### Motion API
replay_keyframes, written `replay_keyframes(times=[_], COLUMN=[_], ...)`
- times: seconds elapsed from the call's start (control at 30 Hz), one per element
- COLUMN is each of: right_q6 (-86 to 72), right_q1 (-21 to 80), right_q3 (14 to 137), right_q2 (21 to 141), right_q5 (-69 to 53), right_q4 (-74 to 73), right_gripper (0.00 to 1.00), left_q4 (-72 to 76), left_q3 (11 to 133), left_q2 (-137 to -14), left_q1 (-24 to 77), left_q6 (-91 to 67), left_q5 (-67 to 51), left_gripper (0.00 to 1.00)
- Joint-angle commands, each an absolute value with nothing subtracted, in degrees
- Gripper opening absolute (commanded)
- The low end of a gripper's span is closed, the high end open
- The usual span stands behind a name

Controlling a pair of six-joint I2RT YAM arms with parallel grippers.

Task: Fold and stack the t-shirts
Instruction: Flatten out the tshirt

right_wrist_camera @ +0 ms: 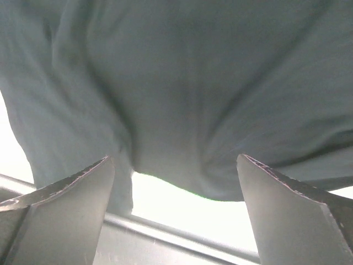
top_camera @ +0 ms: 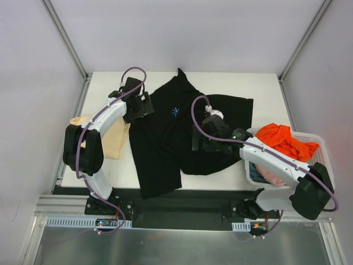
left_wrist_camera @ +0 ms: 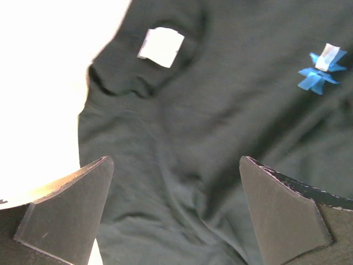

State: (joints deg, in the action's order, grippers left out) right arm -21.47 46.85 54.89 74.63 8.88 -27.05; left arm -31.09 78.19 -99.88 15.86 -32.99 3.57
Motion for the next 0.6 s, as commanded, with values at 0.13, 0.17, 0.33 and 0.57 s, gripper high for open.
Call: replay_keyframes(times=[0.13,0.17,0.33,0.57], right_q6=[-17.5,-17.0,-15.9,-16.3], right_q1=[32.1,30.6,26.6,22.9], right_q3=[59.0,60.1,63.5,68.0], right_q2=[76.4,78.1,85.0,96.1], right_q5=[11.0,10.8,5.7,-1.5], right_q4=[-30.5,-30.4,-29.7,-28.5], right_gripper=[0.97,0.97,0.97,0.97], left_q4=[-32.1,-32.1,-32.6,-35.1], left_q3=[91.2,92.3,98.6,106.4], left_q2=[-107.0,-108.4,-117.0,-127.5], left_q1=[22.8,23.4,26.5,26.6], left_q6=[-23.3,-22.2,-17.6,-18.1], left_q5=[-1.7,-3.8,-6.3,-4.9], left_gripper=[0.99,0.99,0.99,0.99])
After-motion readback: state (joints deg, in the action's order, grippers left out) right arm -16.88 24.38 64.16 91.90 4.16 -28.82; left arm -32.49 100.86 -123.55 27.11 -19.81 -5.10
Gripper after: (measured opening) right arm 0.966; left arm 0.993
